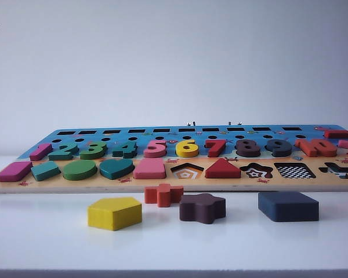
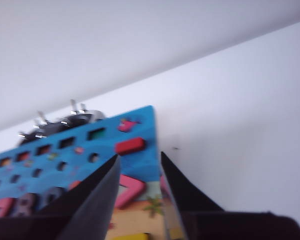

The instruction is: Insert the cube into the slot.

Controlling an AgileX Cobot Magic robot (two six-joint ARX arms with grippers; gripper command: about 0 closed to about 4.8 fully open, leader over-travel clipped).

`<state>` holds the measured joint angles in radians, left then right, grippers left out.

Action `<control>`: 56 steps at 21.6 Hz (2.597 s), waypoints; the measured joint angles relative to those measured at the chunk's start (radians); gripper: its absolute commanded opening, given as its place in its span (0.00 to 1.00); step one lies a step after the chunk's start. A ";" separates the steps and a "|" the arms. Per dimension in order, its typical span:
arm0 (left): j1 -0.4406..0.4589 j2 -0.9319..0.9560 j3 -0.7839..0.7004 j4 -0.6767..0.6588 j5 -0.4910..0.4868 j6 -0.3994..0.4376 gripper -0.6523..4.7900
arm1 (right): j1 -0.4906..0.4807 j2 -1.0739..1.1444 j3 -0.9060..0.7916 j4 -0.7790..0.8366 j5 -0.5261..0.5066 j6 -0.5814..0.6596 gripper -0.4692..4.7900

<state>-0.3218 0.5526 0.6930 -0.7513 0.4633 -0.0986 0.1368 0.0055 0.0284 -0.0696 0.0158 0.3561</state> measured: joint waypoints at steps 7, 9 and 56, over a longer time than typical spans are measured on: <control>0.000 0.000 0.000 0.000 0.010 0.000 0.13 | 0.000 0.002 0.339 -0.279 -0.075 0.058 0.39; 0.000 0.000 0.000 0.000 0.018 0.000 0.13 | 0.000 0.021 0.441 -0.362 -0.092 0.063 0.39; 0.000 0.000 0.000 0.004 0.030 0.000 0.13 | 0.674 1.406 1.046 -1.014 -0.196 0.258 0.69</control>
<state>-0.3218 0.5526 0.6930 -0.7475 0.4931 -0.0982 0.8104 1.4117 1.0740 -1.0840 -0.1806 0.6140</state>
